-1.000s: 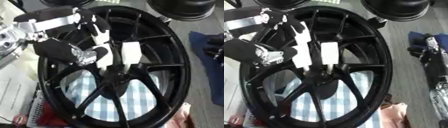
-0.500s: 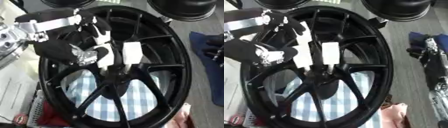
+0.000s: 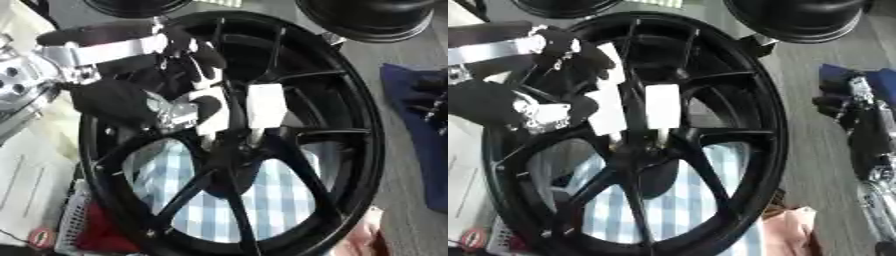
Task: Pull the pin out of the wheel hub.
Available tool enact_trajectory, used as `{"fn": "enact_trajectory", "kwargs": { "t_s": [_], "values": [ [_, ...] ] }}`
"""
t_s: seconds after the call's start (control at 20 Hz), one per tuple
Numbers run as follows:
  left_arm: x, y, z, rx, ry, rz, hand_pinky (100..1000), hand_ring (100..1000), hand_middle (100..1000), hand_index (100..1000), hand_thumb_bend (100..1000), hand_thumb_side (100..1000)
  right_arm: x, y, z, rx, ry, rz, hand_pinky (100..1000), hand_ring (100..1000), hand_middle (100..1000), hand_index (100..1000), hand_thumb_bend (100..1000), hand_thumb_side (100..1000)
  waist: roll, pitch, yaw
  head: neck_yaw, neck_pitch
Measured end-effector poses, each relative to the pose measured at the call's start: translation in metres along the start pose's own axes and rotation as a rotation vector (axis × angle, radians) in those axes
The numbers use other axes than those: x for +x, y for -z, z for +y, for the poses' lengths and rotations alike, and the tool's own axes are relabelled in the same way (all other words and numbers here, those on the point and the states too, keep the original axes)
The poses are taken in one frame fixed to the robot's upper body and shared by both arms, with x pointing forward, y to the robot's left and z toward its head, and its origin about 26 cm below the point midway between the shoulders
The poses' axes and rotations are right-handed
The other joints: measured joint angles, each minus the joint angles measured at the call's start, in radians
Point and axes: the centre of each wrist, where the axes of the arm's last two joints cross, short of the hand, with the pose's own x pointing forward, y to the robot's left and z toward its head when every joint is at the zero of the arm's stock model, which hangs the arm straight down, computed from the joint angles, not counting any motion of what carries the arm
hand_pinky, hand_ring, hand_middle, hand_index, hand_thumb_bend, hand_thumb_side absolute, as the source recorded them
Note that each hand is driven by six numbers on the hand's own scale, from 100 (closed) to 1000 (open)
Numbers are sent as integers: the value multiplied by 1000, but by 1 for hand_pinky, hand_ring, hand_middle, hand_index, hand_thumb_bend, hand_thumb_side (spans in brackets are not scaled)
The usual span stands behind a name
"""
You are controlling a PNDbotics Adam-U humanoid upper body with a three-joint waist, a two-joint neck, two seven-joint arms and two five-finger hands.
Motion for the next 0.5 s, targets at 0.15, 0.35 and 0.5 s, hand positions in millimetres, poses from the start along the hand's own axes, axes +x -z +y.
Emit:
{"fn": "enact_trajectory", "kwargs": {
  "t_s": [0.15, 0.35, 0.5],
  "values": [
    [0, 1, -2, -20, -7, 14, 650, 803, 770, 889, 279, 651, 0, 0, 0, 0, 1, 0, 799, 702, 705, 719, 100, 838, 2, 0, 0, 0, 3],
    [0, 2, -4, -40, -14, 37, 653, 805, 774, 890, 285, 659, 1, 1, 0, 1, 2, -3, 800, 702, 705, 719, 100, 838, 5, 0, 1, 0, 3],
    [-1, 3, -6, -53, -20, 51, 660, 814, 779, 890, 289, 659, 1, 1, 1, 2, 3, -5, 800, 702, 705, 719, 100, 838, 6, 0, 1, 0, 3]
  ]
}}
